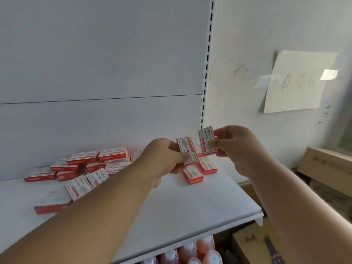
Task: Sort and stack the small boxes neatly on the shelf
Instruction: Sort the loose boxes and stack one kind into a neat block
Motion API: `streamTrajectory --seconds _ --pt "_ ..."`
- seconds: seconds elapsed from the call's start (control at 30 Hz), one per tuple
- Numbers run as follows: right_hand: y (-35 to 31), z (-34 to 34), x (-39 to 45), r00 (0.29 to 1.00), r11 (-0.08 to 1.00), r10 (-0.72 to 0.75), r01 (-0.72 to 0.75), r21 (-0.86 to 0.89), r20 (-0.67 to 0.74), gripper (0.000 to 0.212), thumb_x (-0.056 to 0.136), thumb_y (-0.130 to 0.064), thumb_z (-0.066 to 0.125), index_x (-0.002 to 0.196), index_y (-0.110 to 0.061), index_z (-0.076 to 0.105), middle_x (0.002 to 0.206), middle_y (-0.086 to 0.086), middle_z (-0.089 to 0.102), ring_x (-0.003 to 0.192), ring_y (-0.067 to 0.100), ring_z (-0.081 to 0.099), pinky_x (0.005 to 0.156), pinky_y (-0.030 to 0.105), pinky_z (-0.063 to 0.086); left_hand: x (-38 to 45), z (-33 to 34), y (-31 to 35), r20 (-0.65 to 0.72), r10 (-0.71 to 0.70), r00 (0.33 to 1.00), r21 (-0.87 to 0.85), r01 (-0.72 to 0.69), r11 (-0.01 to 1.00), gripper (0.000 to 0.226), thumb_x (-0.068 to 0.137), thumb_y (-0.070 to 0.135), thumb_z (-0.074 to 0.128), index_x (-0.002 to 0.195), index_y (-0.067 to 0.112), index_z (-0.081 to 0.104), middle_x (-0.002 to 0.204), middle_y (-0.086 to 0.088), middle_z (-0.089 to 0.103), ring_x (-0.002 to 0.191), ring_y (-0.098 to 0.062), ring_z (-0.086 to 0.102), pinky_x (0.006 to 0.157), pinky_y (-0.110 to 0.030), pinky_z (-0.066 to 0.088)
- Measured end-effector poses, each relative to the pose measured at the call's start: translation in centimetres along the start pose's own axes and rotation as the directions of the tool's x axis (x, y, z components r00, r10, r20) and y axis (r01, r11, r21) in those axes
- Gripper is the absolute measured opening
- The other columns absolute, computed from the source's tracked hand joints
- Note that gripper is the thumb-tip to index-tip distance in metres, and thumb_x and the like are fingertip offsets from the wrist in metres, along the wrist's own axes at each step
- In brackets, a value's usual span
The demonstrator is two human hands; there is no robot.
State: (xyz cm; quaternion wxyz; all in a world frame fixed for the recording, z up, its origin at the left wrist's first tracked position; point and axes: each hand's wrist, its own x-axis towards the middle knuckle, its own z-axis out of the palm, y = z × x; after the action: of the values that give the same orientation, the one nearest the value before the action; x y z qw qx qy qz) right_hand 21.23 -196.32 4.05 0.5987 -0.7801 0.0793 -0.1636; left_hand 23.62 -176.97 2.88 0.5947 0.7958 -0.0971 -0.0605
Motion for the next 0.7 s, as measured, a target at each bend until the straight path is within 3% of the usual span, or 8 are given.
streamTrajectory --seconds 0.1,0.27,0.4,0.57,0.7 --pt "2.6 -0.7 1.9 0.996 0.978 0.07 -0.055 -0.201 0.064 0.019 0.074 -0.003 0.077 0.09 -0.012 0.071 0.075 0.011 0.074 0.065 0.024 0.071 0.072 0.048 0.059 1.6 2.5 -0.5 0.043 -0.072 0.996 0.197 0.062 0.978 0.011 0.08 0.007 0.078 0.079 0.017 0.075 0.074 -0.004 0.077 0.061 -0.014 0.071 0.051 -0.024 0.053" --pt "4.7 -0.7 3.5 0.984 0.889 0.058 0.026 -0.458 0.168 0.015 0.075 -0.009 0.071 0.086 -0.019 0.067 0.075 0.006 0.073 0.06 0.023 0.072 0.052 0.029 0.055 3.1 2.9 -0.3 -0.032 -0.15 0.988 0.387 0.151 0.91 0.008 0.078 0.014 0.08 0.083 0.01 0.074 0.068 -0.004 0.076 0.059 -0.014 0.072 0.046 -0.021 0.049" --pt "4.4 -0.6 3.7 0.976 0.781 -0.035 0.161 -0.603 0.215 0.021 0.074 -0.017 0.073 0.092 -0.023 0.065 0.085 -0.005 0.066 0.071 0.014 0.066 0.061 0.028 0.055 3.1 3.0 -0.1 -0.06 -0.161 0.985 0.499 0.169 0.85 0.018 0.075 0.024 0.082 0.079 0.007 0.075 0.059 -0.004 0.072 0.049 -0.013 0.066 0.047 -0.023 0.051" --pt "3.4 0.1 3.0 0.958 0.706 -0.147 0.275 -0.653 0.245 0.026 0.078 -0.022 0.071 0.102 -0.024 0.063 0.095 -0.006 0.061 0.078 0.013 0.056 0.056 0.025 0.042 2.3 3.1 -0.4 -0.11 -0.121 0.987 0.538 0.161 0.828 0.032 0.071 0.036 0.083 0.078 0.013 0.062 0.063 -0.009 0.073 0.059 -0.025 0.073 0.057 -0.033 0.058" --pt "2.1 2.3 1.7 0.913 0.703 -0.268 0.403 -0.586 0.306 0.02 0.083 -0.026 0.068 0.103 -0.025 0.064 0.096 -0.007 0.061 0.078 0.011 0.053 0.059 0.024 0.036 0.5 1.7 -0.9 -0.219 0.039 0.975 0.595 0.102 0.797 0.035 0.074 0.055 0.072 0.088 0.031 0.051 0.059 0.004 0.07 0.05 -0.007 0.065 0.051 -0.026 0.046"
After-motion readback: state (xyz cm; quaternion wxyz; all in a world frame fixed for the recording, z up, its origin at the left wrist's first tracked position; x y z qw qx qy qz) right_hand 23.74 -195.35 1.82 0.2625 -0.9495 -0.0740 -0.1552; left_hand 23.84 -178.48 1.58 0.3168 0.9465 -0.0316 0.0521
